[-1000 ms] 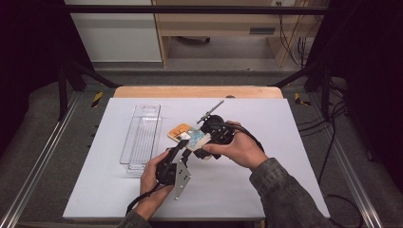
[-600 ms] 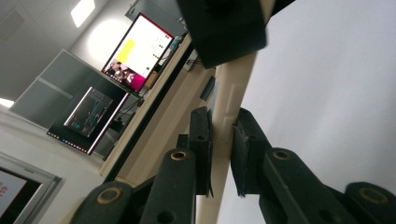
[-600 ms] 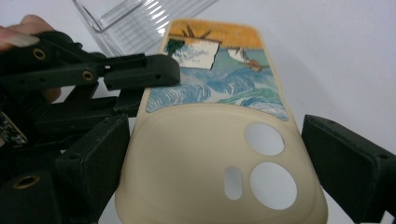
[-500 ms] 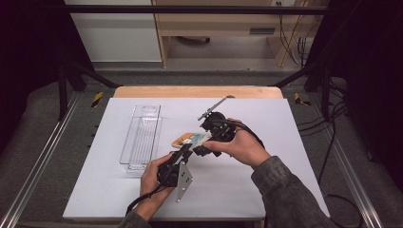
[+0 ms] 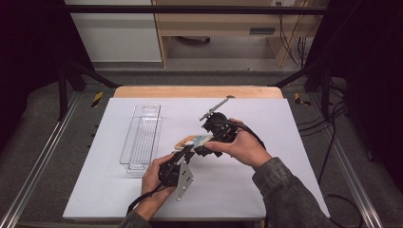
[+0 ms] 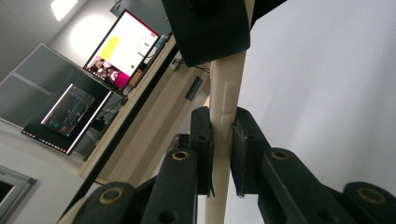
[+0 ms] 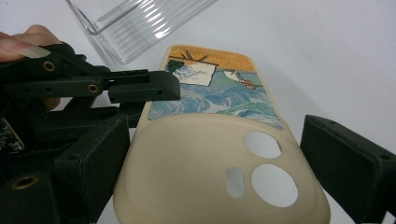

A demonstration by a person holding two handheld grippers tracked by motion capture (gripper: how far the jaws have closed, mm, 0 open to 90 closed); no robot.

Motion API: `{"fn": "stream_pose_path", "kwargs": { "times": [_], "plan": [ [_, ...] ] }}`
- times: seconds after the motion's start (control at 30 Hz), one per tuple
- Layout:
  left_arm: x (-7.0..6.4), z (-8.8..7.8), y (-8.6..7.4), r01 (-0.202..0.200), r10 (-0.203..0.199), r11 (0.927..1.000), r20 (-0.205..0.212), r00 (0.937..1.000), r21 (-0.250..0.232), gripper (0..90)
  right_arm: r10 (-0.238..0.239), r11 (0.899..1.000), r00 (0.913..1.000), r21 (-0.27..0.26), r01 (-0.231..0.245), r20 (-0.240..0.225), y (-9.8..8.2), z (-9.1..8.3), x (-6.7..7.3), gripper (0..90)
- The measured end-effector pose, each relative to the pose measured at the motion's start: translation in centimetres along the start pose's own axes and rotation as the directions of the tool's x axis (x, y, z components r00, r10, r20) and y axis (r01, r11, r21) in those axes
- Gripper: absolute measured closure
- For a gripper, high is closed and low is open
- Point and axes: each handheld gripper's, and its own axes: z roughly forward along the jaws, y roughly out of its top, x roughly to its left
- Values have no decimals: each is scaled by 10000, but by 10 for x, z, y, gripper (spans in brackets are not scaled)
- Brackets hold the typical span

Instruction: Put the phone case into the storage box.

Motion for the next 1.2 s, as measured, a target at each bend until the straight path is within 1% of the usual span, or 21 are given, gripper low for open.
{"fn": "stream_pose_path", "kwargs": {
  "times": [0.1, 0.2, 0.33, 0.43, 0.47, 0.53, 0.6, 0.63, 0.67, 0.7, 0.8, 0.87, 0.9, 0.93, 0.97, 1.07, 1.1, 1.13, 1.2],
  "plan": [
    [1, 1, 0, 62, -62, 10000, 50, 10000, 26, 797, -45, 9999, 10000, -138, 46, 14, -2, -1, 0, 109],
    [1, 1, -1, 60, -61, 9999, 71, 10000, 87, 797, -146, 9997, 9999, -186, 145, -71, -3, -3, 2, 94],
    [1, 2, -1, 142, -143, 9999, 44, 9999, 89, 797, -314, 9991, 9995, -269, 313, -22, -4, -5, 5, 75],
    [3, 2, -3, 254, -255, 9995, 84, 9996, 166, 797, -388, 9980, 9992, -494, 391, 68, -5, -8, 5, 69],
    [3, 2, -3, 279, -280, 9995, 86, 9996, 178, 797, -388, 9980, 9992, -494, 391, 68, -5, -8, 5, 69],
    [3, 3, -4, 405, -407, 9990, 96, 9991, 187, 797, -418, 9961, 9991, -767, 425, 110, -7, -12, 4, 68],
    [4, 3, -5, 528, -531, 9983, 111, 9985, 227, 797, -398, 9954, 9991, -867, 408, 136, -8, -14, 3, 67],
    [4, 3, -6, 676, -680, 9974, 126, 9976, 254, 797, -385, 9930, 9990, -1105, 407, 215, -10, -17, 1, 66],
    [4, 3, -6, 676, -680, 9974, 126, 9976, 254, 797, -385, 9930, 9990, -1105, 407, 215, -10, -17, 1, 66],
    [5, 3, -6, 735, -739, 9969, 143, 9972, 266, 796, -287, 9906, 9995, -1331, 306, 159, -12, -20, -1, 65],
    [6, 4, -7, 869, -876, 9956, 190, 9960, 357, 797, -197, 9851, 9994, -1703, 241, 276, -15, -26, -7, 63],
    [7, 7, -8, 968, -979, 9942, 207, 9950, 467, 797, 179, 9792, 9994, -2028, -114, 304, -17, -28, -14, 65],
    [7, 7, -8, 1082, -1093, 9930, 200, 9938, 476, 796, 389, 9753, 9989, -2185, -319, 278, -18, -30, -17, 65],
    [8, 8, -8, 1148, -1158, 9923, 186, 9931, 470, 796, 389, 9753, 9989, -2185, -319, 278, -18, -30, -17, 65],
    [8, 8, -7, 1166, -1176, 9919, 182, 9929, 512, 796, 436, 9708, 9986, -2373, -350, 309, -19, -32, -20, 64],
    [9, 8, -5, 987, -1004, 9924, 198, 9948, 729, 796, 666, 9583, 9971, -2807, -535, 374, -23, -38, -26, 79],
    [9, 8, -4, 986, -1006, 9921, 220, 9947, 782, 796, 763, 9513, 9961, -3026, -593, 446, -26, -42, -28, 81],
    [10, 8, -4, 1028, -1050, 9912, 238, 9942, 829, 796, 763, 9513, 9961, -3026, -593, 446, -26, -42, -28, 81],
    [12, 7, -5, 1215, -1238, 9891, 234, 9920, 836, 796, 803, 9415, 9953, -3319, -576, 550, -30, -45, -31, 77]
  ]
}}
